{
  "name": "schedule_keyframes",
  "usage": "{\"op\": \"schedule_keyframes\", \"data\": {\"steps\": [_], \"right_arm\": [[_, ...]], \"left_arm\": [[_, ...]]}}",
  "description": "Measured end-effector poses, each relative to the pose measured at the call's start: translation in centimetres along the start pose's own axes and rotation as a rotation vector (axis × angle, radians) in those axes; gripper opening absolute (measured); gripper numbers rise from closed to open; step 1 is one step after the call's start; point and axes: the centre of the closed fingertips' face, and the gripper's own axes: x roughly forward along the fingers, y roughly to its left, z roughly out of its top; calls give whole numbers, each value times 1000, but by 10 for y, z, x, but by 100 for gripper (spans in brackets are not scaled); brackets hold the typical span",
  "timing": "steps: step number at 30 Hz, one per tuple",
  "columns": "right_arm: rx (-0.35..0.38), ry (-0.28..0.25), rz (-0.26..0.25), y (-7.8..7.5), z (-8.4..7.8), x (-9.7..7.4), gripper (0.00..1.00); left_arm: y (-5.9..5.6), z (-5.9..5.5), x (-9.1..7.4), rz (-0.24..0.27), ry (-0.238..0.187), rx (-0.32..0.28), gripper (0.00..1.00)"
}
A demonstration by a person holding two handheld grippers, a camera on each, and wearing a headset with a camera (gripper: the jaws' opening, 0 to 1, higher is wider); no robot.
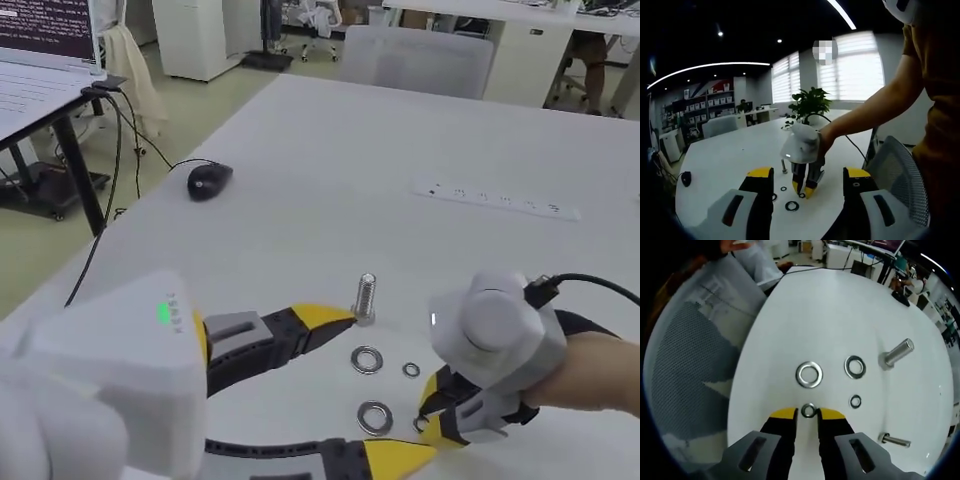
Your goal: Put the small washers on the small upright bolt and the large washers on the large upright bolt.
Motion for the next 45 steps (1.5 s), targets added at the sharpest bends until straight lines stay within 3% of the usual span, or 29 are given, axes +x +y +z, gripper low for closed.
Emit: {"op": "schedule_keyframes", "data": {"steps": [11, 15, 18, 30, 36, 45], "right_arm": [[-22, 13, -13, -2, -2, -1, 13], [10, -4, -10, -4, -1, -1, 12], [11, 11, -11, -5, -7, -7, 12], [77, 10, -119, -42, -31, -58, 12], [99, 19, -168, -61, -41, -75, 12], [103, 25, -230, -91, -40, -97, 12]], "left_arm": [[1, -1, 2, 0, 1, -2, 55], [-1, -1, 4, -6, 6, 1, 55], [-1, -2, 5, -12, 11, 4, 55], [2, -1, 11, -28, 13, 9, 55], [3, -5, 13, -34, 27, 7, 55], [11, -7, 14, -30, 27, -1, 55]]}}
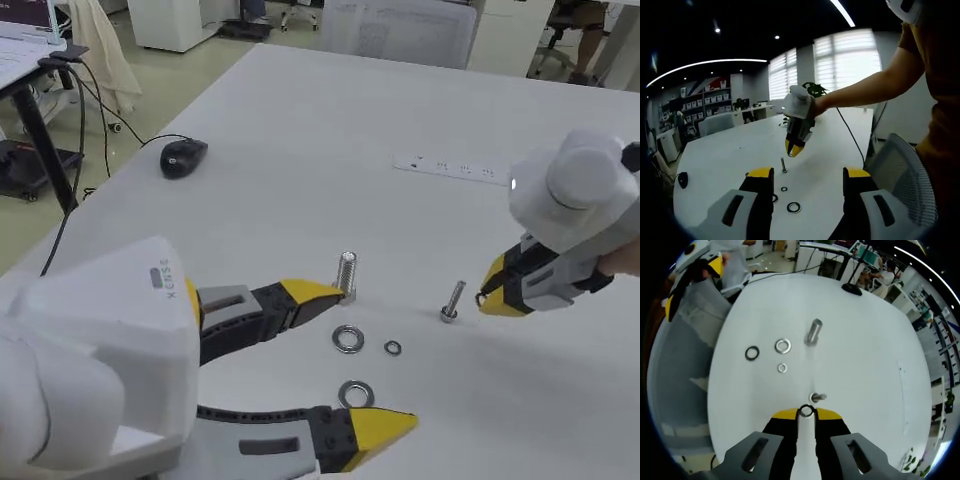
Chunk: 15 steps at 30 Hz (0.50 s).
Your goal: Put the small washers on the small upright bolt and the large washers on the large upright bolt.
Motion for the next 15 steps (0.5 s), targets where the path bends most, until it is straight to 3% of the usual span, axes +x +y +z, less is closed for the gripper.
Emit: {"op": "schedule_keyframes", "data": {"steps": [6, 15], "right_arm": [[-14, 3, -8, -17, 9, 0, 12], [-30, 14, 20, -19, 13, 13, 12]], "left_arm": [[3, 1, 3, 1, -5, -5, 55], [7, -3, 4, 4, 9, -14, 55]]}}
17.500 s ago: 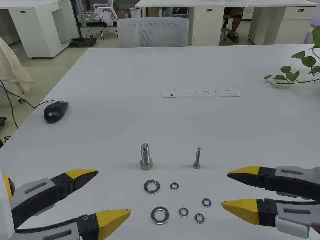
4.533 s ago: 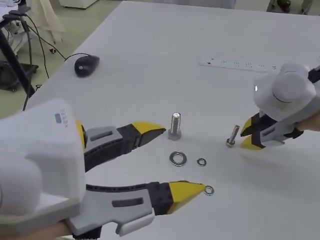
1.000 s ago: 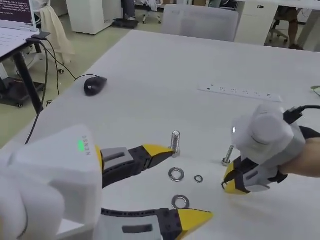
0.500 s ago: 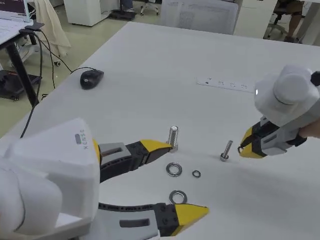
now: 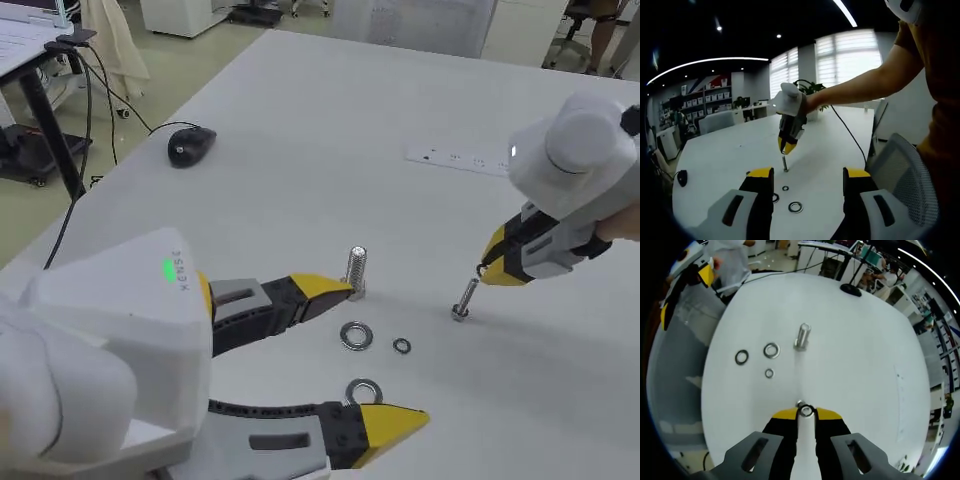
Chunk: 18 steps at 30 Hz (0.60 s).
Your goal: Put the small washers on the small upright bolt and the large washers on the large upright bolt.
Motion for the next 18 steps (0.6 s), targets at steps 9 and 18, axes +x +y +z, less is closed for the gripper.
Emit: {"op": "schedule_keyframes", "data": {"steps": [9, 18], "right_arm": [[-2, 21, 26, 2, -5, 8, 12], [-8, 35, 37, 2, -8, 19, 12]], "left_arm": [[1, -2, 1, 1, 4, -10, 55], [2, -4, 0, 6, 8, -14, 55]]}}
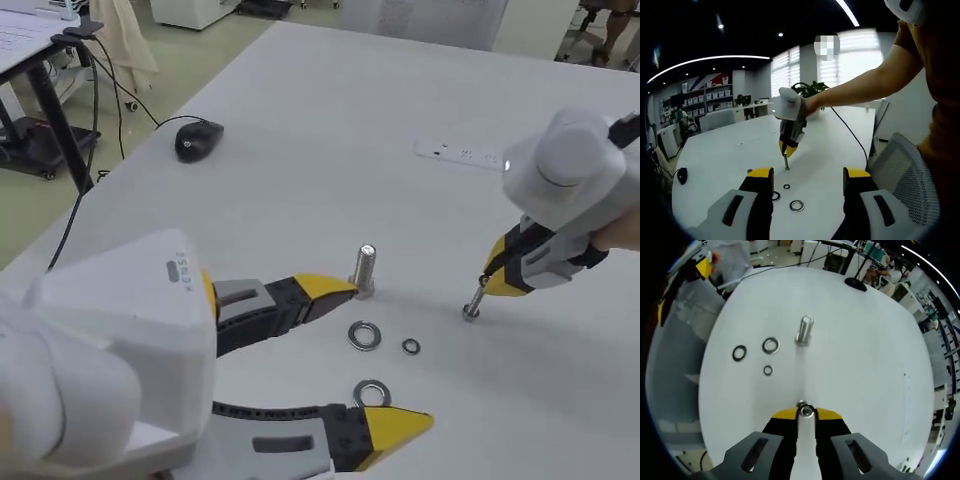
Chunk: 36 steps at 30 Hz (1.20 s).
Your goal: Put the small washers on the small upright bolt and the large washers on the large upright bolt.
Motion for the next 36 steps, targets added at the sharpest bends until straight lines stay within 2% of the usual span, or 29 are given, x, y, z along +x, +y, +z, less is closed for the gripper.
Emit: {"op": "schedule_keyframes", "data": {"steps": [7, 22, 29, 36], "right_arm": [[-11, 14, 11, 2, -6, 13, 12], [3, 1, 27, 2, -16, 38, 14], [11, -10, 8, 2, -18, 29, 18], [27, -13, -12, 11, -26, 11, 18]], "left_arm": [[1, -1, 0, 1, 2, -5, 55], [5, -8, 0, 12, 18, -21, 55], [6, -9, -1, 15, 24, -19, 55], [2, -4, -1, 13, 18, -4, 55]]}}
